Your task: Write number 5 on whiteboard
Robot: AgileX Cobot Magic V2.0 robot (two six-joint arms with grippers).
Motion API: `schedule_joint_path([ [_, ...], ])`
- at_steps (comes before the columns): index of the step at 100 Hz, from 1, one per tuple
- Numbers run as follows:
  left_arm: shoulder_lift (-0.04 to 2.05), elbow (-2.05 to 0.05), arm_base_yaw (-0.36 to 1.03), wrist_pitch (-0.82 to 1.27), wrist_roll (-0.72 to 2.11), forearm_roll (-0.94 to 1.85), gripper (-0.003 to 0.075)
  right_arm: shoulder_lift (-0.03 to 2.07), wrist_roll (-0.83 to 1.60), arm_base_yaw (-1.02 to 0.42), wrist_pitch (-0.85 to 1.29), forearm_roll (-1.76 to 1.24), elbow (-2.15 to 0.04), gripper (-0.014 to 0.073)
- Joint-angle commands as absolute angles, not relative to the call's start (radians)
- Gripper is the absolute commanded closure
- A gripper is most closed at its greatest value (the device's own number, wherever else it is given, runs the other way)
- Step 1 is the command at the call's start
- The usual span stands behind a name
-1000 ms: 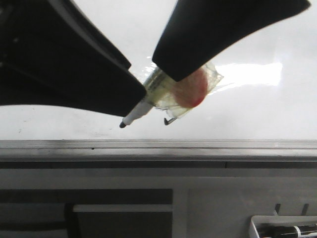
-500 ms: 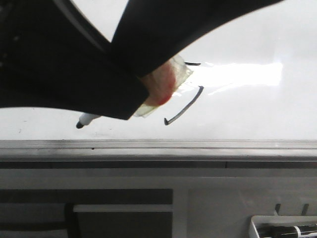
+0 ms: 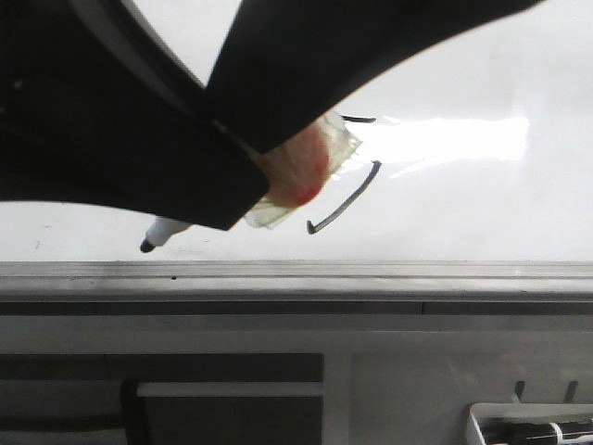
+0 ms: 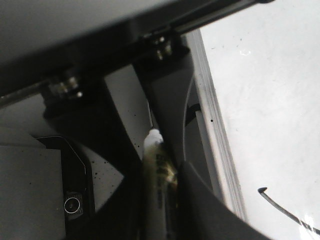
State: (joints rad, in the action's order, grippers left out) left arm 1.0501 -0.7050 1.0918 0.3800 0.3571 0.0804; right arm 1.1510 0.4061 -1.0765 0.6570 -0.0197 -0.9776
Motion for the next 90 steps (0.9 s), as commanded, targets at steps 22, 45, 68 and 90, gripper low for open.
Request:
schedule_joint_path([
  [22, 1.038, -0.740, 1.094, 0.317, 0.299, 0.123, 0.0741, 1.126, 0.413, -1.083, 0.584, -0.019, -1.010, 0.0638],
  [45, 1.038, -0.740, 1.094, 0.321, 0.299, 0.123, 0.0741, 1.106, 0.413, -1.083, 0.556, -0.019, -1.010, 0.0582],
  [68, 1.038, -0.740, 1.094, 0.334, 0.299, 0.123, 0.0741, 1.014, 0.413, -1.083, 0.435, -0.019, -1.010, 0.0190],
  [90, 1.038, -0.740, 1.090, 0.334, 0.279, 0.123, 0.0741, 0.962, 0.411, -1.074, 0.429, -0.019, -1.010, 0.0213],
])
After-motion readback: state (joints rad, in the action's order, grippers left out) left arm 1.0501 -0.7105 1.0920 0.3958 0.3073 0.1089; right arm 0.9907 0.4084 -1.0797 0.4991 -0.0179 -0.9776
